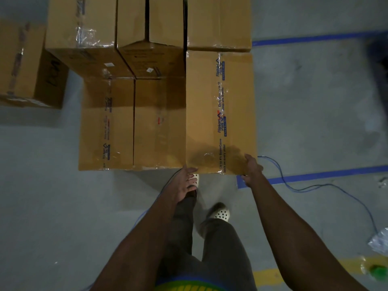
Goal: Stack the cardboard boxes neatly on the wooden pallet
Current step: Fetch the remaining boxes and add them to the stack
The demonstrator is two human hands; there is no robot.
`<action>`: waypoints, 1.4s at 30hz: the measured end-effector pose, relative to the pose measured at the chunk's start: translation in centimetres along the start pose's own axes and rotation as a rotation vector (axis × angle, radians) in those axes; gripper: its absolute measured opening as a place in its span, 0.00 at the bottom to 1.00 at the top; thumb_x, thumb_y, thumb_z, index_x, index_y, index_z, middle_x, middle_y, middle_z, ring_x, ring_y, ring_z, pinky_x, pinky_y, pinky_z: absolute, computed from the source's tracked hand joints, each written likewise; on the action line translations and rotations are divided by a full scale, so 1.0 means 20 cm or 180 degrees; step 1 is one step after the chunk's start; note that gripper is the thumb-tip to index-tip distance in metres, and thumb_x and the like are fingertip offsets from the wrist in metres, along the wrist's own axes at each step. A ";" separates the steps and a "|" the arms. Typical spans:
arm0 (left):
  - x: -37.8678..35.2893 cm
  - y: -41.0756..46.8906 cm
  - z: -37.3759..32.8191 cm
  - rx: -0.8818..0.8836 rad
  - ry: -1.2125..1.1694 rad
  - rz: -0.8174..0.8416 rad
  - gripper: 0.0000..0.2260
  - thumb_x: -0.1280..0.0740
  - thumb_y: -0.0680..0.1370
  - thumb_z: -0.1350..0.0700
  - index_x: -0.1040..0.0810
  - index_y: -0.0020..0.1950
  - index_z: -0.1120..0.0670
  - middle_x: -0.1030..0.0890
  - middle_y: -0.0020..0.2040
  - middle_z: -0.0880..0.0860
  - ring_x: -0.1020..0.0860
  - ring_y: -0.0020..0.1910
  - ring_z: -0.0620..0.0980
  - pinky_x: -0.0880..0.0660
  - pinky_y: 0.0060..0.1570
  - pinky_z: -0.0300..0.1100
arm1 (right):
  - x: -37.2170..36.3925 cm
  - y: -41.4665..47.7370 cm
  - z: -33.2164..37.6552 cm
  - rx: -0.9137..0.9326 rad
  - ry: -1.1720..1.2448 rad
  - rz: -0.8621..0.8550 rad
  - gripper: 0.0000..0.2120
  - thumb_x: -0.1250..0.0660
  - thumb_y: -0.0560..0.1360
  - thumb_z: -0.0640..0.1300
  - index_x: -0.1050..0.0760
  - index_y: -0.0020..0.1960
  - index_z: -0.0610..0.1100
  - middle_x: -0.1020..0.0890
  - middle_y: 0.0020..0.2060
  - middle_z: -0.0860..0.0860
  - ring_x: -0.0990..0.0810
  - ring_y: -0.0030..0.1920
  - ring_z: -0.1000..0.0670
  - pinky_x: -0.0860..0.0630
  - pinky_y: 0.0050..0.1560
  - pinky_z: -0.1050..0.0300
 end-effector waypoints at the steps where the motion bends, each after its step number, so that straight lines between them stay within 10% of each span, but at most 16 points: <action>1: 0.00 0.01 -0.01 -0.0040 0.0012 -0.0002 0.12 0.41 0.86 0.46 0.24 0.63 0.50 0.32 0.76 0.62 0.29 0.71 0.60 0.29 0.70 0.58 | -0.01 -0.02 0.01 0.0008 -0.0039 -0.0056 0.43 0.24 0.68 0.61 0.37 0.74 0.43 0.30 0.69 0.42 0.27 0.66 0.37 0.23 0.61 0.42; 15: -0.02 0.06 -0.06 -0.0132 0.0315 0.0059 0.39 0.31 0.80 0.51 0.51 0.84 0.53 0.37 0.80 0.62 0.38 0.79 0.59 0.43 0.79 0.54 | -0.03 0.03 0.06 0.0145 -0.0364 -0.0098 0.45 0.24 0.68 0.60 0.40 0.76 0.43 0.31 0.70 0.40 0.28 0.66 0.37 0.22 0.61 0.43; 19: -0.02 0.07 -0.06 -0.0033 0.0219 -0.0052 0.22 0.37 0.84 0.50 0.35 0.77 0.52 0.35 0.79 0.61 0.38 0.79 0.59 0.42 0.78 0.54 | -0.03 0.03 0.05 0.0257 -0.0513 -0.0115 0.45 0.24 0.68 0.61 0.39 0.75 0.43 0.30 0.69 0.40 0.27 0.63 0.38 0.21 0.57 0.44; 25: -0.05 0.05 -0.07 0.0040 0.0464 -0.0149 0.42 0.33 0.74 0.44 0.49 0.84 0.48 0.38 0.81 0.58 0.38 0.79 0.60 0.34 0.55 0.42 | -0.03 0.02 0.01 0.0373 -0.0897 -0.0127 0.42 0.25 0.71 0.58 0.40 0.76 0.43 0.30 0.68 0.40 0.26 0.62 0.39 0.22 0.59 0.44; 32: -0.05 0.04 -0.05 -0.0072 0.0502 -0.0237 0.36 0.36 0.83 0.55 0.54 0.84 0.46 0.36 0.80 0.60 0.35 0.77 0.62 0.32 0.63 0.51 | 0.01 0.01 0.00 0.0537 -0.0916 0.0075 0.44 0.23 0.68 0.61 0.38 0.75 0.46 0.27 0.66 0.40 0.21 0.56 0.39 0.22 0.36 0.55; 39: -0.02 -0.10 0.04 -0.0227 0.0529 -0.0428 0.27 0.38 0.85 0.56 0.43 0.82 0.50 0.32 0.76 0.60 0.32 0.74 0.62 0.29 0.59 0.52 | 0.13 -0.14 -0.15 0.0919 -0.1482 0.0096 0.48 0.28 0.73 0.55 0.54 0.81 0.49 0.24 0.67 0.35 0.21 0.62 0.33 0.24 0.63 0.38; 42: -0.02 -0.22 0.12 -0.0271 0.0467 -0.0560 0.11 0.36 0.83 0.61 0.29 0.61 0.47 0.26 0.61 0.57 0.28 0.67 0.60 0.30 0.46 0.44 | 0.16 -0.06 -0.31 0.0968 -0.1515 0.0232 0.50 0.31 0.62 0.64 0.50 0.77 0.54 0.21 0.64 0.38 0.19 0.60 0.35 0.21 0.60 0.35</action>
Point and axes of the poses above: each hand's wrist, its own y-axis towards the middle knuckle, its own x-axis out of the back of the hand, z = x × y, the point moved 4 cm from there along y, towards the middle knuckle
